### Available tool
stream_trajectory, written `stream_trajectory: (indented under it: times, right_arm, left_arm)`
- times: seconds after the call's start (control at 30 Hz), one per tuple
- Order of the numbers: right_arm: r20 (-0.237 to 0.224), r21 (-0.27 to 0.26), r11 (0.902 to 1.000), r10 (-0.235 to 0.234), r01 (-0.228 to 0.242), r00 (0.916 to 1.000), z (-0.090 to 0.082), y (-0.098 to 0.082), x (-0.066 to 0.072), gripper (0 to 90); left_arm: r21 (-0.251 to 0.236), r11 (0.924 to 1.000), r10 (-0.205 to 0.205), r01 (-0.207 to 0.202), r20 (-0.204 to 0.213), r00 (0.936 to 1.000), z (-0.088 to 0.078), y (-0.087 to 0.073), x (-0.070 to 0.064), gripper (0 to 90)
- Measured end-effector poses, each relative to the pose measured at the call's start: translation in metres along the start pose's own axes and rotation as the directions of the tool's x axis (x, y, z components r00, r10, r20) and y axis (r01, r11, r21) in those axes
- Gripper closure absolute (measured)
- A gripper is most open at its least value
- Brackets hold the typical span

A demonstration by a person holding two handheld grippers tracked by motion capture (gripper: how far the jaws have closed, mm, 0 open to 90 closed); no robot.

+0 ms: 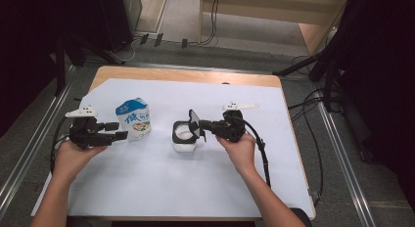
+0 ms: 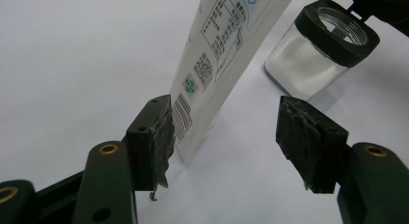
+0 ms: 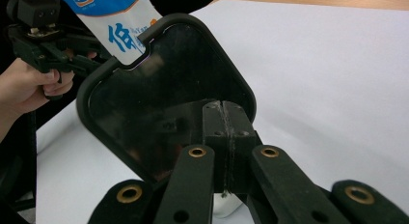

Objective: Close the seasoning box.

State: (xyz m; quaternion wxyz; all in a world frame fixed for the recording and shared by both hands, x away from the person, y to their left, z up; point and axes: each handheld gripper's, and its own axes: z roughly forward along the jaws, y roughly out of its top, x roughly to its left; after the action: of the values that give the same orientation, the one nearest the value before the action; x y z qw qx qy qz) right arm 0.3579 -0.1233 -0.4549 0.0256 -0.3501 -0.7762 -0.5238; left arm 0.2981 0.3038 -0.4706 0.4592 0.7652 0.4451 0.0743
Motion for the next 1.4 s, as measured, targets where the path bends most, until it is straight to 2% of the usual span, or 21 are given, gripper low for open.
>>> stream_trajectory:
  times: [0.27, 0.47, 0.67, 0.8, 0.9, 1.03, 1.2, 1.4]
  right_arm:
    - [-0.005, 0.043, 0.9988, -0.024, 0.024, 0.9997, 0.012, -0.004, 0.004, 90.0]
    - [0.005, 0.033, 0.9989, -0.032, 0.032, 0.9995, 0.011, -0.003, 0.004, 90.0]
    - [0.065, 0.003, 0.999, -0.044, 0.044, 0.9969, -0.006, 0.0, -0.009, 79.6]
    - [0.104, -0.012, 0.9992, -0.037, 0.039, 0.9939, -0.015, -0.001, -0.019, 71.1]
    - [0.128, -0.025, 0.9994, -0.021, 0.024, 0.9916, -0.022, -0.004, -0.027, 68.5]
    - [0.169, -0.038, 0.9989, -0.022, 0.028, 0.9853, -0.03, -0.007, -0.033, 62.6]
    - [0.232, -0.034, 0.9982, -0.041, 0.05, 0.9718, -0.039, -0.012, -0.04, 57.0]
    - [0.273, -0.037, 0.9979, -0.04, 0.052, 0.9611, -0.051, -0.019, -0.05, 52.8]
  left_arm:
    - [0.008, 0.9999, 0.008, -0.008, -0.001, 1.0, 0.0, -0.001, 0.001, 36.7]
    - [0.003, 1.0, 0.009, -0.009, -0.002, 1.0, -0.001, -0.002, 0.001, 36.6]
    - [0.011, 0.9999, 0.008, -0.008, -0.008, 0.9999, -0.001, -0.002, 0.002, 36.3]
    - [0.015, 0.9998, 0.015, -0.015, -0.01, 0.9998, 0.0, -0.003, 0.002, 36.3]
    - [0.017, 0.9998, 0.012, -0.012, -0.008, 0.9999, 0.0, -0.003, 0.003, 36.3]
    - [0.024, 0.9996, 0.012, -0.012, -0.008, 0.9999, 0.0, -0.003, 0.003, 36.3]
    - [0.026, 0.9996, 0.014, -0.014, -0.013, 0.9998, -0.001, -0.004, 0.004, 36.2]
    - [0.039, 0.9992, 0.008, -0.008, -0.005, 1.0, -0.001, -0.005, 0.006, 36.1]
